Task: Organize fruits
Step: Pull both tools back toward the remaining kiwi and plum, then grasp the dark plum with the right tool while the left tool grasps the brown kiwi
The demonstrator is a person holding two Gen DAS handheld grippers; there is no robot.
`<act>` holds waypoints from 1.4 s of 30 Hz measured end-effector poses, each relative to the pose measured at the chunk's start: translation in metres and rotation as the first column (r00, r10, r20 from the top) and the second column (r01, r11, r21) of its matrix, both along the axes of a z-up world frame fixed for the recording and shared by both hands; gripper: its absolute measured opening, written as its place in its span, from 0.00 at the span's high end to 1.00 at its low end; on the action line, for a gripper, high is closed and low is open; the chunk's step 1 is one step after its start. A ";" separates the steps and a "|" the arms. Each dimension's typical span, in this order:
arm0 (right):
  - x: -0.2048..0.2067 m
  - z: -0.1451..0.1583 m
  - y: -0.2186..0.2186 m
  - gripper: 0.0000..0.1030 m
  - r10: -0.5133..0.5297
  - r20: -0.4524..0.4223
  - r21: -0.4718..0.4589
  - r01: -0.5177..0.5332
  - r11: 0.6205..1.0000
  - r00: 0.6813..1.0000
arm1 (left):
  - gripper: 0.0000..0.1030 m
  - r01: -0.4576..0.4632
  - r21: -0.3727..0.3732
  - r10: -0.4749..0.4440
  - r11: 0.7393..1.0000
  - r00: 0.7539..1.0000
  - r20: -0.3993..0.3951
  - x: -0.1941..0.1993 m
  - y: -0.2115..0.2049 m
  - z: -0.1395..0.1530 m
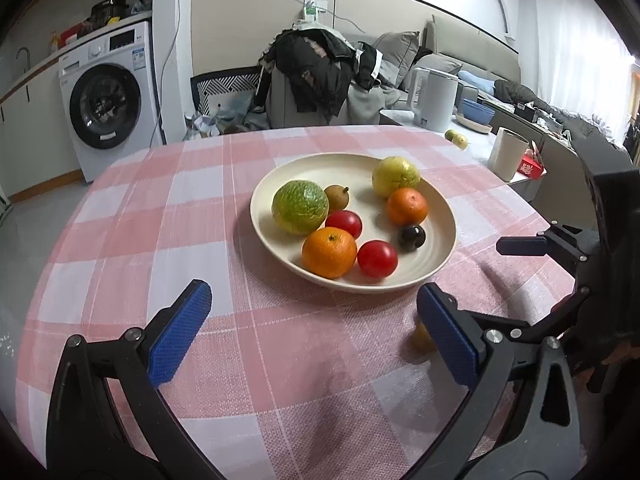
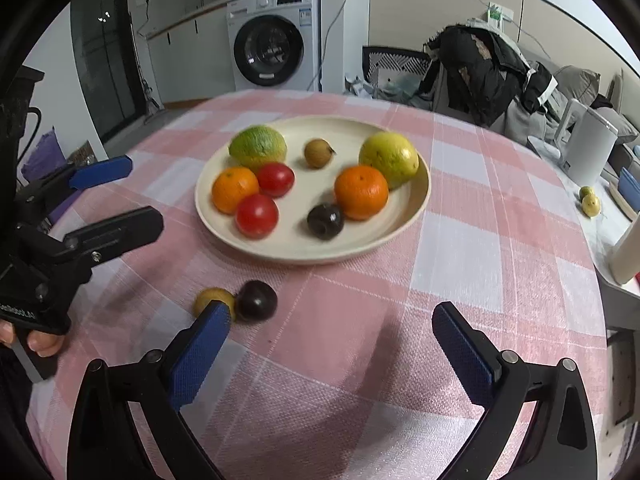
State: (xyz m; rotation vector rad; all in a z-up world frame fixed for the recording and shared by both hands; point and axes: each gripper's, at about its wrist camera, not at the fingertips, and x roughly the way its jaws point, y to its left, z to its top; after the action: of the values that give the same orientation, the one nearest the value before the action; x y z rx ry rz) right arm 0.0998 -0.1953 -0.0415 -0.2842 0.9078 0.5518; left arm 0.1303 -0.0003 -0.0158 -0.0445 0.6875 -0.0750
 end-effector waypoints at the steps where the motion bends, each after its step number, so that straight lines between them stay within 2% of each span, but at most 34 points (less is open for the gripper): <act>1: 0.000 -0.002 0.000 0.00 0.001 -0.005 -0.006 -0.001 1.000 1.000 | 0.01 0.000 -0.002 0.000 1.000 1.000 0.001 0.000 0.000 0.000; 8: -0.002 -0.012 0.013 0.00 0.006 -0.017 -0.074 -0.007 0.997 1.000 | 0.01 -0.001 0.007 0.001 1.000 1.000 -0.012 0.005 -0.001 -0.006; 22: 0.000 -0.013 0.019 0.01 -0.021 -0.059 -0.048 0.019 0.999 0.998 | 0.01 -0.020 0.007 0.020 1.000 1.000 -0.021 0.008 0.004 -0.009; 24: -0.003 -0.012 0.020 0.06 -0.006 -0.057 -0.042 0.004 0.999 0.998 | 0.01 -0.020 0.007 0.020 1.000 1.000 -0.022 0.009 0.004 -0.009; 29: -0.014 -0.007 0.028 0.37 0.069 -0.043 -0.013 -0.070 0.997 0.997 | 0.01 -0.014 0.011 0.014 1.000 1.000 -0.023 0.009 0.004 -0.010; 35: -0.018 -0.005 0.029 0.64 0.098 -0.047 0.025 -0.097 0.995 0.994 | 0.01 -0.011 0.011 0.012 1.000 1.000 -0.024 0.008 0.003 -0.010; 38: -0.019 -0.004 0.029 0.73 0.113 -0.055 0.041 -0.110 0.993 0.992 | 0.01 -0.011 0.011 0.011 1.000 1.000 -0.024 0.008 0.003 -0.010; 42: -0.020 -0.003 0.032 0.77 0.123 -0.052 0.037 -0.121 0.992 0.991 | 0.01 -0.005 0.012 0.006 1.000 1.000 -0.027 0.008 0.002 -0.010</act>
State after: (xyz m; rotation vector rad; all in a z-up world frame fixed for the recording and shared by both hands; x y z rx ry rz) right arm 0.0796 -0.1632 -0.0445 -0.2965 0.9364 0.6904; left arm 0.1380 0.0016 -0.0262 -0.0361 0.7152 -0.0653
